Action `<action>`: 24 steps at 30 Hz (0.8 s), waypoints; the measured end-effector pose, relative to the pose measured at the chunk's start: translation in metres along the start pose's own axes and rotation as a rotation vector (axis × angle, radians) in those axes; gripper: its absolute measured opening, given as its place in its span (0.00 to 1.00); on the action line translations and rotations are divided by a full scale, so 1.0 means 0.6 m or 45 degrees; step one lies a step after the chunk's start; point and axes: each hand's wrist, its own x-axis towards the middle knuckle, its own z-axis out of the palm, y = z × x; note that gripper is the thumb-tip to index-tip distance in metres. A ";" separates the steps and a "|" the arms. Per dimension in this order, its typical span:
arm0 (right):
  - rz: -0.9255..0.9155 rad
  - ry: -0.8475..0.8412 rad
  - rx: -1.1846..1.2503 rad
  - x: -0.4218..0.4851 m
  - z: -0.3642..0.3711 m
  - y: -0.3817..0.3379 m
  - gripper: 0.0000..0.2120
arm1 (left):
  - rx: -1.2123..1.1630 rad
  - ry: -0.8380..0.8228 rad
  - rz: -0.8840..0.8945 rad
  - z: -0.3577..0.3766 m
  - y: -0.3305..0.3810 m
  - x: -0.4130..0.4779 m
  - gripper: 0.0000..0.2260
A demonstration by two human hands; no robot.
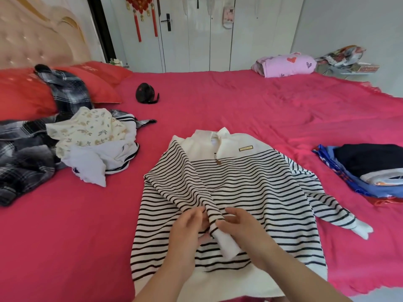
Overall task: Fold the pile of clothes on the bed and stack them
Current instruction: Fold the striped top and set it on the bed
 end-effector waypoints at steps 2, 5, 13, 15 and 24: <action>0.077 -0.065 0.156 0.008 -0.006 -0.012 0.18 | 0.003 0.132 0.004 0.000 -0.003 0.000 0.07; 0.119 -0.202 0.374 0.016 -0.015 -0.030 0.14 | -0.100 0.210 -0.120 -0.003 -0.008 -0.002 0.10; 0.071 -0.086 0.115 0.032 -0.031 -0.040 0.10 | -0.126 0.117 -0.206 -0.011 -0.013 0.006 0.10; -0.021 0.093 -0.161 0.035 -0.034 -0.037 0.11 | -0.019 0.206 -0.113 -0.009 -0.018 0.006 0.12; -0.447 0.321 -1.289 0.049 -0.033 0.027 0.30 | 1.334 0.341 0.616 -0.020 -0.041 0.003 0.29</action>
